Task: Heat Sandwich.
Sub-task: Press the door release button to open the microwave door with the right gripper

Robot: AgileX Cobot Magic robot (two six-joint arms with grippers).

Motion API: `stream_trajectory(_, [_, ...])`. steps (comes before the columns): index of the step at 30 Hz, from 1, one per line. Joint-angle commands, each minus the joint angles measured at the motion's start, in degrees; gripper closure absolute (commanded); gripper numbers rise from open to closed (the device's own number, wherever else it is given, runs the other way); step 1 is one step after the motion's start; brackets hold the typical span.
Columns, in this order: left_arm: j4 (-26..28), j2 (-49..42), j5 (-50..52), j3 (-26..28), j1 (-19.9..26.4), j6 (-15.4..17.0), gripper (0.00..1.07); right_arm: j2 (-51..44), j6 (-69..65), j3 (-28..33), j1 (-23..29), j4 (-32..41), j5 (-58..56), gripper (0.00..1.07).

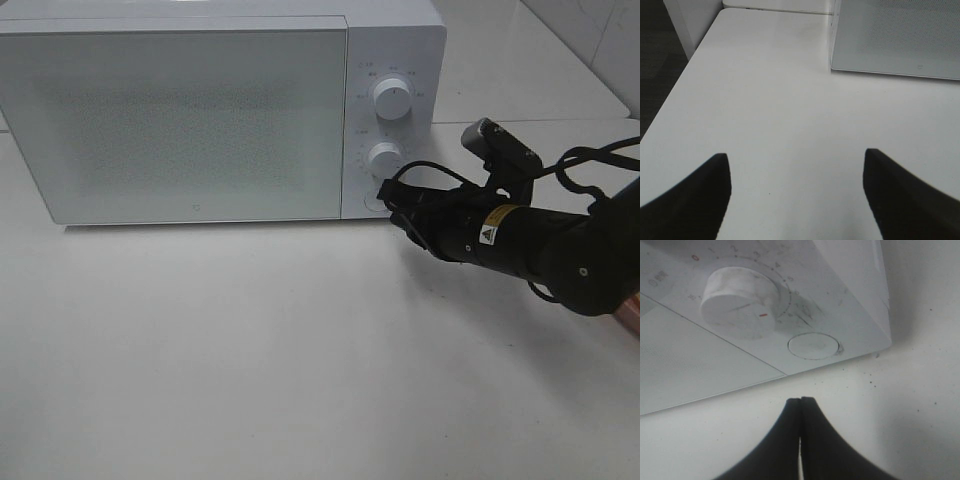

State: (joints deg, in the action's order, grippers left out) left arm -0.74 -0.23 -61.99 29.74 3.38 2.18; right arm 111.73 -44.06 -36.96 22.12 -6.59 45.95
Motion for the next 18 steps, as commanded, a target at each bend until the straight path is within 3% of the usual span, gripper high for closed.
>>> stream_trajectory(1, [0.0, -0.2, 0.7, -0.2, -0.4, -0.1, 0.36, 1.7, 1.2, -2.3, 0.2, 1.3, 0.7, 1.07])
stream_trajectory(18, [0.0, -0.2, 0.7, -0.2, -0.4, -0.1, 0.36, 7.6, -4.6, -8.1, 0.2, 2.5, 0.8, 1.07])
